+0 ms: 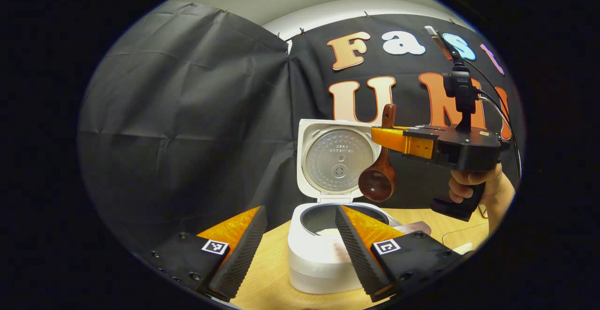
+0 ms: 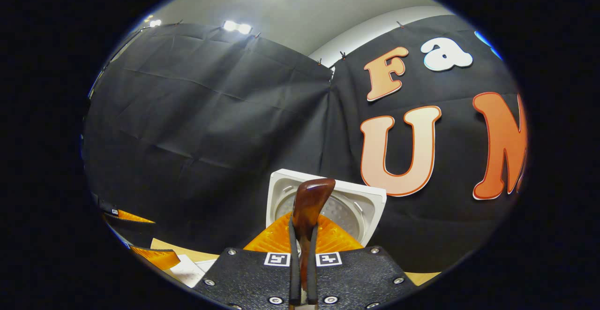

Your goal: Close the left gripper, press the button to open the rice cooker; take a wooden spoon from the chopstick holder with the right hand, scoop a spoonful of rice and pour it into the rice cooker, then put the wooden spoon back into the chopstick holder.

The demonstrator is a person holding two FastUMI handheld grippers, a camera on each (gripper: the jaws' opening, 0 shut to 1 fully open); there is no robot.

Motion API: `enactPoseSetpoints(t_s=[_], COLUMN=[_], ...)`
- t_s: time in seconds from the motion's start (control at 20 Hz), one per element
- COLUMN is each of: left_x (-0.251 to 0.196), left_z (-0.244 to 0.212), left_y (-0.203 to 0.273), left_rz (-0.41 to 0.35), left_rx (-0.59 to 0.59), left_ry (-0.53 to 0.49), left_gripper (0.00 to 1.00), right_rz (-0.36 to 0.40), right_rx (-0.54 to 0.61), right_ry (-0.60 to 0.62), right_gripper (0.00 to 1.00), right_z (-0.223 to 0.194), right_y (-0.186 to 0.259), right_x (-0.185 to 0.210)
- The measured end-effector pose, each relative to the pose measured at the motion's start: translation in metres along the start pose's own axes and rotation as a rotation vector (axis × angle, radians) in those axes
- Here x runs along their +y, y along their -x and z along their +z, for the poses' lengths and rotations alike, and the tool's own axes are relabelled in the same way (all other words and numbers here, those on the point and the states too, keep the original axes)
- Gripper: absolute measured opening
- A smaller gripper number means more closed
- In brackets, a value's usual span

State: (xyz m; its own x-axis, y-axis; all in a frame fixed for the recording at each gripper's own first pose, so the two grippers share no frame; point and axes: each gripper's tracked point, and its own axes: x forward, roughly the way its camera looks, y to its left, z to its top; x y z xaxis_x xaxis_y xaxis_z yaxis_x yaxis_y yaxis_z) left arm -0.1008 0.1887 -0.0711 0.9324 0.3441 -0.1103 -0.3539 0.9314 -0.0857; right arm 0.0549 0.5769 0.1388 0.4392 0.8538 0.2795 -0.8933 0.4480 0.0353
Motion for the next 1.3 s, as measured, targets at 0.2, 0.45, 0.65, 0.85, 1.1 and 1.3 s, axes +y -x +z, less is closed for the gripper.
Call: enactPoseSetpoints(t_s=[0.2, 0.45, 0.65, 0.85, 1.1, 1.3], left_x=[-0.006, -0.030, -0.058, -0.084, -0.104, -0.117], left_z=[0.002, 0.000, 0.000, 0.000, 0.001, 0.001], left_y=[0.003, 0.004, 0.006, 0.009, 0.013, 0.014], left_rz=[-0.008, -0.042, -0.091, -0.133, -0.164, -0.187], left_rx=[-0.007, -0.007, -0.008, -0.003, -0.010, -0.008], left_ry=[-0.005, -0.020, -0.024, -0.029, -0.031, -0.034], left_gripper=[0.96, 0.96, 0.95, 0.96, 0.96, 0.96], right_rz=[-0.079, -0.178, -0.255, -0.358, -0.478, -0.563], right_rx=[0.020, 0.050, 0.077, 0.097, 0.114, 0.109], right_ry=[-0.074, -0.098, -0.130, -0.148, -0.174, -0.168], right_gripper=[0.05, 0.06, 0.06, 0.06, 0.05, 0.05], right_z=[0.005, 0.015, 0.019, 0.020, 0.020, 0.025], right_y=[0.017, 0.052, 0.088, 0.143, 0.203, 0.244], right_x=[-0.014, -0.042, -0.068, -0.106, -0.147, -0.169])
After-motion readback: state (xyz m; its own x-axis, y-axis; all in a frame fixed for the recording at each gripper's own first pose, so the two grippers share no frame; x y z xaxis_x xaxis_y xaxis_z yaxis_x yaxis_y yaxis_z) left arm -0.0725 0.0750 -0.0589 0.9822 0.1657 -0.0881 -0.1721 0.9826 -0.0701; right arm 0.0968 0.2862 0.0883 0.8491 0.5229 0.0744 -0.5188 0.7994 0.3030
